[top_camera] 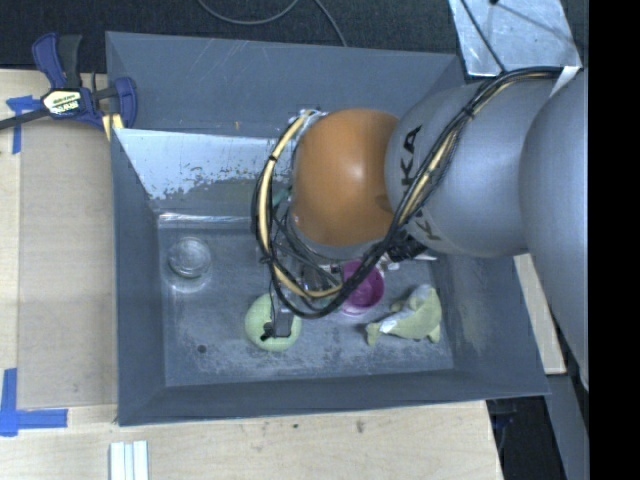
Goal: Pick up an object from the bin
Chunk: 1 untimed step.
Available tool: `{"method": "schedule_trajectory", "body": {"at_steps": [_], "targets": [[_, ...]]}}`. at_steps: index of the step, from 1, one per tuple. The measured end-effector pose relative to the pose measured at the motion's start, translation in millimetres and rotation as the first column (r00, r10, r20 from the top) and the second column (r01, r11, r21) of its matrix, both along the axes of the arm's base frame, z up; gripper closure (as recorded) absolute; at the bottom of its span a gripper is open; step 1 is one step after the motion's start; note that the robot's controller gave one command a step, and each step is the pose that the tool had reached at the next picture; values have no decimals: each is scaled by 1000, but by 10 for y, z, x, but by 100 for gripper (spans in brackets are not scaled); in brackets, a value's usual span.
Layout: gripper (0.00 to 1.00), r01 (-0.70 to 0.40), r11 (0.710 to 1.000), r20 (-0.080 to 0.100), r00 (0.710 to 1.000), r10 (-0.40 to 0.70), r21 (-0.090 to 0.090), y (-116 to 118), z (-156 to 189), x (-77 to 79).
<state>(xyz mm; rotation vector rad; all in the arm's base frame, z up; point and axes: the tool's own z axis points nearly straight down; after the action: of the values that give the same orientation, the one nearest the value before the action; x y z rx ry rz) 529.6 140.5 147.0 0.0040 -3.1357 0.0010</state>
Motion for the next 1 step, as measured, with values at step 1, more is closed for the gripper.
{"method": "schedule_trajectory", "body": {"at_steps": [1], "targets": [[0,3,1000,8,1000,-3,1,-6,46,21]]}}
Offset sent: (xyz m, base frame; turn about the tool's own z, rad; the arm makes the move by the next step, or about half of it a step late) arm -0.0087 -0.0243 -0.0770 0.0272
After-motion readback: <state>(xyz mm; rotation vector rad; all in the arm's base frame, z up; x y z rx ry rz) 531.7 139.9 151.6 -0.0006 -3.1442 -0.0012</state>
